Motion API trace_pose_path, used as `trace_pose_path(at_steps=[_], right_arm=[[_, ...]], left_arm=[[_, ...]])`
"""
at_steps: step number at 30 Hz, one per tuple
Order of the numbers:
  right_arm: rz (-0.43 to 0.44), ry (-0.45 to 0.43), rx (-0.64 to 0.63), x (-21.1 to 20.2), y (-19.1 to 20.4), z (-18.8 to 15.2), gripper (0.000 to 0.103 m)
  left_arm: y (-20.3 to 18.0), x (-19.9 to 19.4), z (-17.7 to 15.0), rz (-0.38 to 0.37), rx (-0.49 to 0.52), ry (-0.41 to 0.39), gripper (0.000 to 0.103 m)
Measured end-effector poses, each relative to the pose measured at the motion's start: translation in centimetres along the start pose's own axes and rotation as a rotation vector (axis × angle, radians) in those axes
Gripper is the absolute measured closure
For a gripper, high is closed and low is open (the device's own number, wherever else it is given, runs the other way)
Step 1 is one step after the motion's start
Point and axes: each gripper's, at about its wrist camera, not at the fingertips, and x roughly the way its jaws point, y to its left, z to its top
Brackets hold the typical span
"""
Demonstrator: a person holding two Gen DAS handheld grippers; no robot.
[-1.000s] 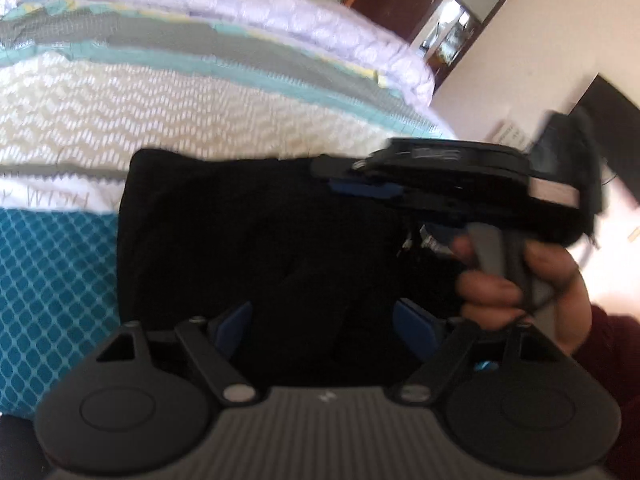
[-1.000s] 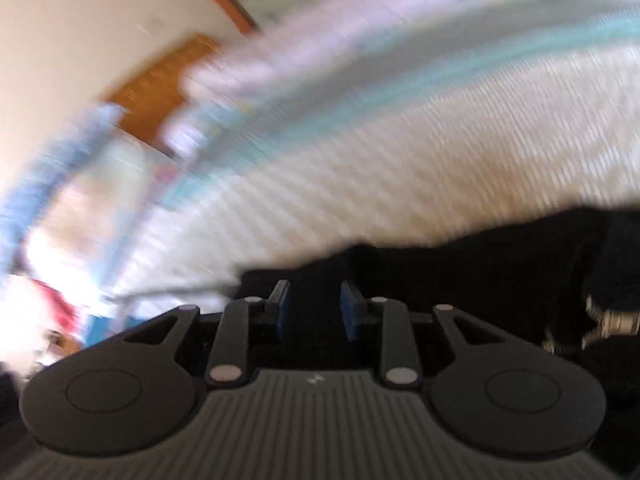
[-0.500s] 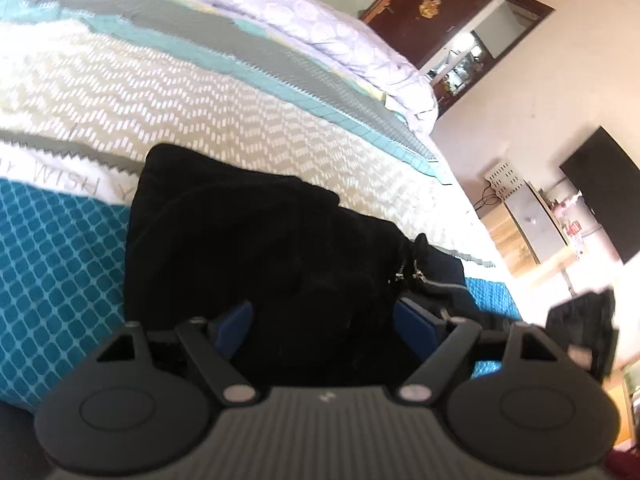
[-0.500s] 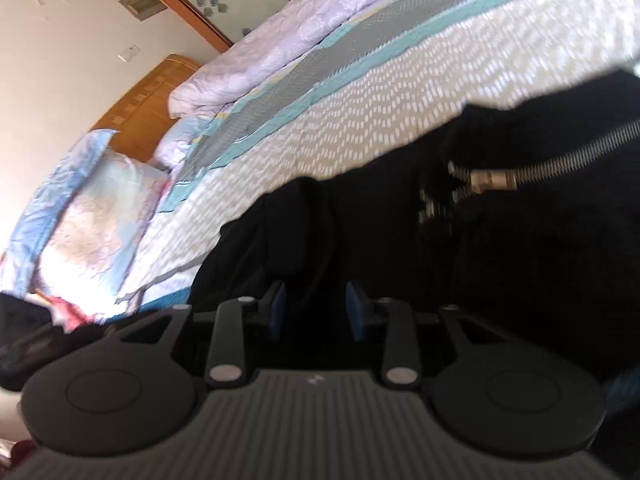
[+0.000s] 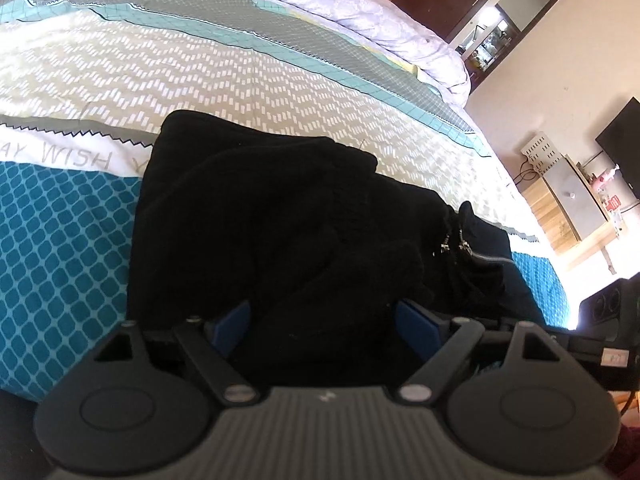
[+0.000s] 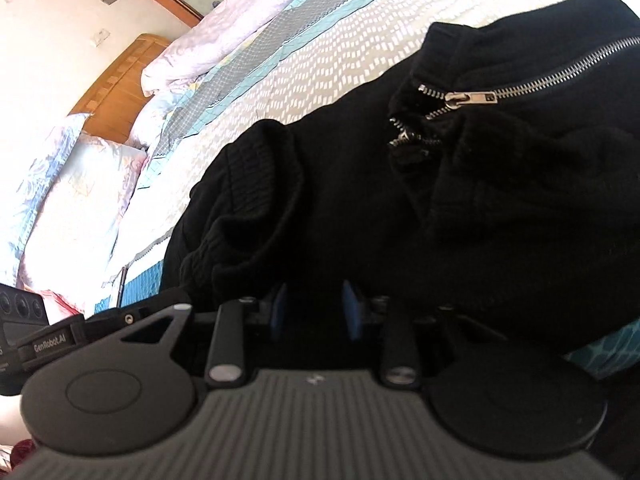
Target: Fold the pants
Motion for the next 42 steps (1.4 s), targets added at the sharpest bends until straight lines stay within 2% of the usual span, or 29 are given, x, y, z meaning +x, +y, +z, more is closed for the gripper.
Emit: trace_pose_path(at_steps=[42], right_arm=[[0.022,-0.006,0.032,-1.08,-1.04,-0.63,0.069]], left_arm=[[-0.23,-0.01,-0.2,0.0,0.022,-0.006,0.017]])
